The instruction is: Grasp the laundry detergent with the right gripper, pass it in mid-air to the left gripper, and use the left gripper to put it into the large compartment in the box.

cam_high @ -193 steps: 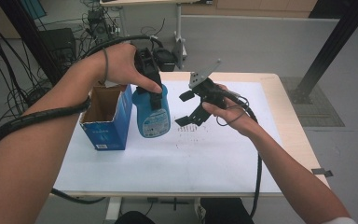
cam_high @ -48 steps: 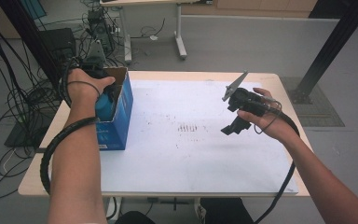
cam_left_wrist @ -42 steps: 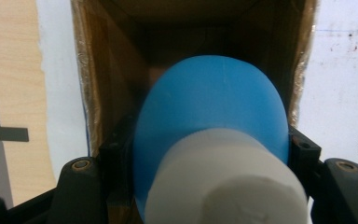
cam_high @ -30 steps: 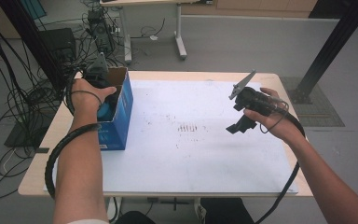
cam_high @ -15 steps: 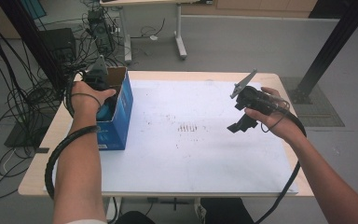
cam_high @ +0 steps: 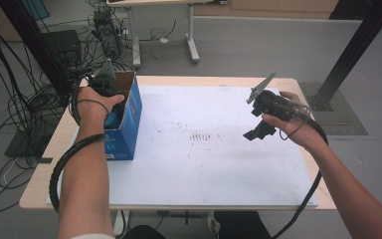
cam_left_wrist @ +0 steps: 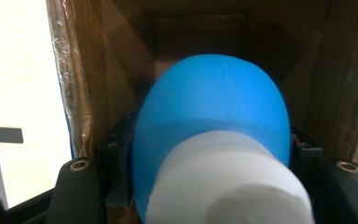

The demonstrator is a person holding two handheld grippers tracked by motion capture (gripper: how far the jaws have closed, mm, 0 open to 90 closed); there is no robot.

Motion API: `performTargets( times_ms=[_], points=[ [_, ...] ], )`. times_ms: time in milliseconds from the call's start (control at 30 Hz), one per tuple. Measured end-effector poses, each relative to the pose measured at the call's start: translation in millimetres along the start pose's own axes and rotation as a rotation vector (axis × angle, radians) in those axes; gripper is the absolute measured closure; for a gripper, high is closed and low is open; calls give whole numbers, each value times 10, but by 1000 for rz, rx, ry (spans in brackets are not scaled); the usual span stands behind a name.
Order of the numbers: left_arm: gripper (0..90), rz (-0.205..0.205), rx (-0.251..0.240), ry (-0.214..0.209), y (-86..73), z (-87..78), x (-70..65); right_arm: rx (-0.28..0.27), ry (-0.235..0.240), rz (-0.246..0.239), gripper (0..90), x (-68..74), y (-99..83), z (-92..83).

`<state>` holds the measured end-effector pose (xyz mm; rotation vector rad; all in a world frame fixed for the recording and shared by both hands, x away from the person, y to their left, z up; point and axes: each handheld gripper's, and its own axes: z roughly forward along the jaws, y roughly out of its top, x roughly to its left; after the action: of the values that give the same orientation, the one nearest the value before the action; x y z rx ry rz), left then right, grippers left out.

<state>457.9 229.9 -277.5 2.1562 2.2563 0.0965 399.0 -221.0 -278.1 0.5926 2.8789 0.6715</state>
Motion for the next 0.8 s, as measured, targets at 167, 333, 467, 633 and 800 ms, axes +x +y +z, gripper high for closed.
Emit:
performTargets(
  times_ms=[167, 333, 467, 633, 800],
  points=[
    [361, -2, -2, -1, -2, 1, 1, -1, -1, 0, 64, -2, 8, -11],
    [361, 0, -2, 3, 4, 3, -9, 1, -1, -9, 64, -1, 27, -15],
    [360, 0, -3, 3, 4, 4, -7, 5, -1, -11, 64, -1, 34, -13],
    [359, -4, -5, -1, -2, 6, -2, 2, -2, -11, 64, 2, 42, -17],
    [360, -2, -4, 0, 1, 7, -6, 2, -1, -15, 64, 6, 50, -20]
  ],
)
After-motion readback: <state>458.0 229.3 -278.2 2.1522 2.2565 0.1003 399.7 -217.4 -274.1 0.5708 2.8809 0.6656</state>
